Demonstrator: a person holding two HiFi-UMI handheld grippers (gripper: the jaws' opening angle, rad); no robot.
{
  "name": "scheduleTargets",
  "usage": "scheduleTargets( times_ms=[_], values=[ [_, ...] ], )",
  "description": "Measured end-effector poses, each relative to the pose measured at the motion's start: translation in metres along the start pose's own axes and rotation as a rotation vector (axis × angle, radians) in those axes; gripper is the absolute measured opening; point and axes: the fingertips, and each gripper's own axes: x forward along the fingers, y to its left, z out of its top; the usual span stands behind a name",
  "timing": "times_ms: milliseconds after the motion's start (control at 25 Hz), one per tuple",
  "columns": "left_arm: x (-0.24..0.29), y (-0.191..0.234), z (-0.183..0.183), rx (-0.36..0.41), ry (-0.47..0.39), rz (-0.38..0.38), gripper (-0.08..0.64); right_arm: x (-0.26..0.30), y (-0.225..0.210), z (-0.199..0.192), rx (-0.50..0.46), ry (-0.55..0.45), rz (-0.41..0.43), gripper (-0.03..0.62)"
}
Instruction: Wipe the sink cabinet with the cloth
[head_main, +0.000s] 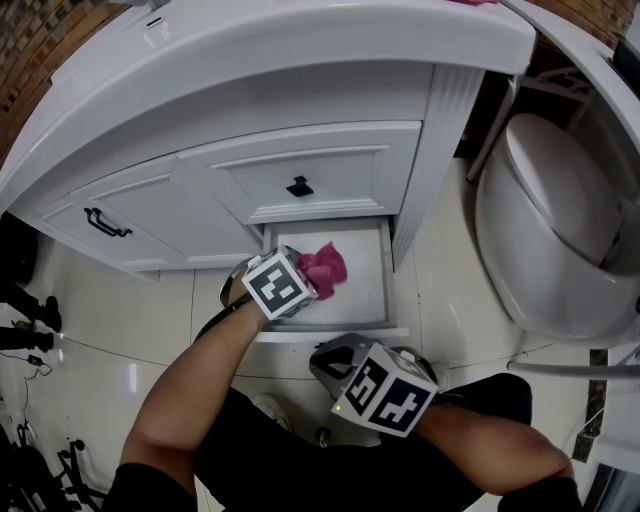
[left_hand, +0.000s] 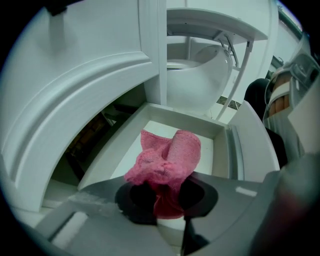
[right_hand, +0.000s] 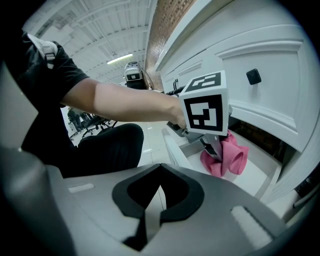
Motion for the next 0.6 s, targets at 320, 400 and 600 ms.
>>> scheduleTargets(
  times_ms=[320, 400, 600],
  values=[
    [-0.012, 0.015, -0.033, -0.024, 0.035, 0.041, 0.087, 0.006, 0.002, -0.001, 0.0, 0.014, 0.006, 0.006],
    [-0.013, 0.018, -0.037, -0.023, 0.042, 0.051, 0.087, 0.007, 0.002, -0.002, 0.001, 0.017, 0.004, 0.006],
    [-0.016, 0.023, -0.044, -0.026, 0.058, 0.069, 0.087, 0.008, 0.0, -0.005, 0.005, 0.028, 0.0, 0.006]
  ],
)
